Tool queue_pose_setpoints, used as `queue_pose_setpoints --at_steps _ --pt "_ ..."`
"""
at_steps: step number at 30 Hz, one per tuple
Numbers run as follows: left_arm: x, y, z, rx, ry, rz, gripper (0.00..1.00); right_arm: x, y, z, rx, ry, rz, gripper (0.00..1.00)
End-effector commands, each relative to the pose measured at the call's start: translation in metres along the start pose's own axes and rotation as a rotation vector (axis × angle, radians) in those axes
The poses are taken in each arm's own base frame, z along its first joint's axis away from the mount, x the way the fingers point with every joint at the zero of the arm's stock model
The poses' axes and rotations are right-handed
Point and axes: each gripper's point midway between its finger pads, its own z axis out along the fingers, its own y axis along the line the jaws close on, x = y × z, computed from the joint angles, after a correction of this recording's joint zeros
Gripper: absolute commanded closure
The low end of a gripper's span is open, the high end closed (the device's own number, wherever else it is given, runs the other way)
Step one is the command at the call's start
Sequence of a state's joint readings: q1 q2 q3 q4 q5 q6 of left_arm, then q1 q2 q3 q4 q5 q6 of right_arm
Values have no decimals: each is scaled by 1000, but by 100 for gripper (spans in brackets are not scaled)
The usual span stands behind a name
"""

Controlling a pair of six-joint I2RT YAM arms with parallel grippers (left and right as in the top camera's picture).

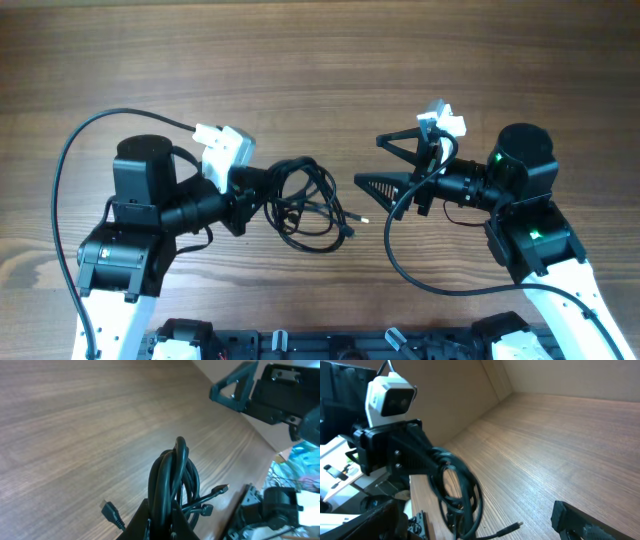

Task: Untangle cables
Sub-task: 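Move the right gripper in and grasp a cable strand from the bundle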

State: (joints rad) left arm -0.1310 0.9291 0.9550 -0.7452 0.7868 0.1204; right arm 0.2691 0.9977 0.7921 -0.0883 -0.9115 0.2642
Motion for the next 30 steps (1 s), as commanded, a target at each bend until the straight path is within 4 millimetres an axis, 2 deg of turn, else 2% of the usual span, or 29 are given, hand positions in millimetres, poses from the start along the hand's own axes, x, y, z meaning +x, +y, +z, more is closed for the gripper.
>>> queue_pose_setpoints --at_steps 1,6,7,10,13,16,18,21,22,24,26,27,29,30 --pt "-1 -24 -4 121 -6 66 96 -9 0 1 3 -12 -13 0" --pt "2 -21 2 138 19 36 96 2 3 6 -62 33 -6 0" --pt "2 -20 3 144 24 28 96 5 4 8 -84 47 3 4" --pt "5 -16 9 158 43 4 96 20 26 15 -234 93 -123 14" --pt "6 -23 13 231 59 -23 96 31 39 27 -287 107 -283 15" --pt "14 -30 24 270 105 -27 96 33 35 35 -244 101 -413 28" --pt "18 -36 29 295 130 -22 96 33 36 35 -249 94 -477 34" --pt "19 -38 31 303 138 -19 96 33 35 35 -249 86 -542 45" --pt "18 -38 31 303 134 -15 96 34 34 35 -248 86 -554 51" --pt "17 -38 31 303 130 -11 96 34 33 35 -244 86 -577 55" --pt "15 -38 32 303 121 -1 96 37 32 35 -246 92 -608 51" --pt "13 -38 32 302 114 -1 96 40 31 36 -247 101 -610 41" --pt "10 -42 31 327 102 9 96 44 27 39 -248 111 -605 42" --pt "9 -42 31 331 97 14 96 45 25 40 -249 116 -604 46"
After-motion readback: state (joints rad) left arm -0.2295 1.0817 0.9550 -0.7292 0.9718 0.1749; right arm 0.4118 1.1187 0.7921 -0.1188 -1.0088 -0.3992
